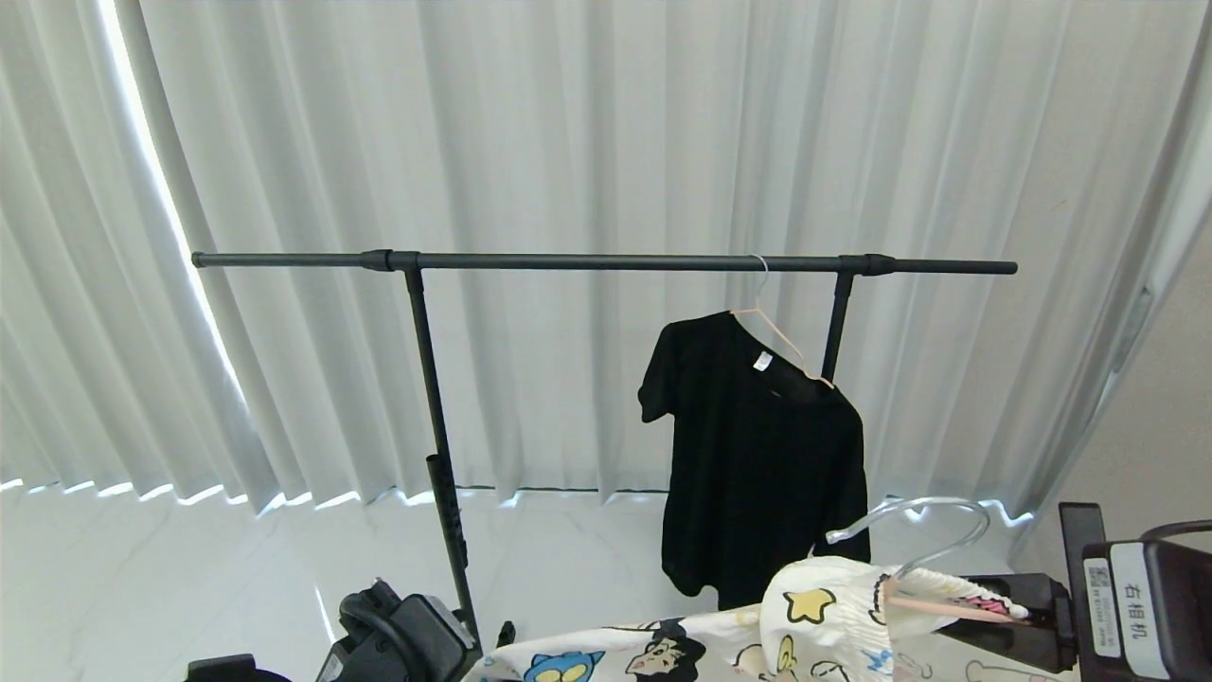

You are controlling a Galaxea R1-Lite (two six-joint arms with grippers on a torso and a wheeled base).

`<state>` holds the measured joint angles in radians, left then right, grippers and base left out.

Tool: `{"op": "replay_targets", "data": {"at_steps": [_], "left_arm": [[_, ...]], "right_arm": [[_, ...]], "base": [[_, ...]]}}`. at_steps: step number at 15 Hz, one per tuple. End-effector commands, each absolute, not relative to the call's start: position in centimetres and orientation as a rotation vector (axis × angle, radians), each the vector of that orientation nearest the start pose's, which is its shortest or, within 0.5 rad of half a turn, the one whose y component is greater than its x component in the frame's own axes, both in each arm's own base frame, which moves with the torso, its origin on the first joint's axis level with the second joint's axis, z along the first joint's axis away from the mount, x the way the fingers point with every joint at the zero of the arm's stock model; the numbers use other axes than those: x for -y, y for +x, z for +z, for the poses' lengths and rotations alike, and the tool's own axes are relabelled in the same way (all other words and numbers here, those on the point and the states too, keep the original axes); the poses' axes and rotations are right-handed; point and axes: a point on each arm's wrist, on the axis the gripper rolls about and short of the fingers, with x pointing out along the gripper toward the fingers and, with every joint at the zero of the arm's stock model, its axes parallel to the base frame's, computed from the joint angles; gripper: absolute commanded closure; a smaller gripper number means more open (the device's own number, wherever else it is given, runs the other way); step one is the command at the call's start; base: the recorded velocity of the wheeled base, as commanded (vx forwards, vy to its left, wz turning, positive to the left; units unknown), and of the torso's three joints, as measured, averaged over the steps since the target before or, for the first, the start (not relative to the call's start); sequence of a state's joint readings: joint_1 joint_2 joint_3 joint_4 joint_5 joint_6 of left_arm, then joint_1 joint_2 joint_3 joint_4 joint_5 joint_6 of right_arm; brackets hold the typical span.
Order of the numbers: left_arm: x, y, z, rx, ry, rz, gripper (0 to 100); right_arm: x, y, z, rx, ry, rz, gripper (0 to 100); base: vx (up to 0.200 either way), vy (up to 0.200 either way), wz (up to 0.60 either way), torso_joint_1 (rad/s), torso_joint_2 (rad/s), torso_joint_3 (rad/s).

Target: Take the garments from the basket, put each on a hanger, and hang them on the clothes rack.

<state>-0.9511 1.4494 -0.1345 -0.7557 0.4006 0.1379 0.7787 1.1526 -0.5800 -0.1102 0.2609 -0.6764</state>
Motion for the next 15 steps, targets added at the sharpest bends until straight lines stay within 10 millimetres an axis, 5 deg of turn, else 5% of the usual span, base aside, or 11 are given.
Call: {"op": "replay_targets", "data": {"at_steps": [1,9,15], "left_arm": [[12.5,10.4,9.0,-0.428,0.498,-0.55,100],[8.1,11.0,8.9,-0.461,0.408,-0.32,100],[8.5,11.5,9.6,-0.436,0.357,-0.309,100]], "right_arm": [[-11.4,10.8,19.7,-0.11,-0.725,1.142,100],[-10.3,11.6,19.1,-0.16,-0.713,1.077,100],[-10.4,11.7,19.5,-0.174,-0.659,1.062,100]], "base": [[0.0,0.0,0.0,0.0,0.0,0.0],[0.0,0.0,0.0,0.0,0.0,0.0],[0.0,0.0,0.0,0.0,0.0,0.0]]}}
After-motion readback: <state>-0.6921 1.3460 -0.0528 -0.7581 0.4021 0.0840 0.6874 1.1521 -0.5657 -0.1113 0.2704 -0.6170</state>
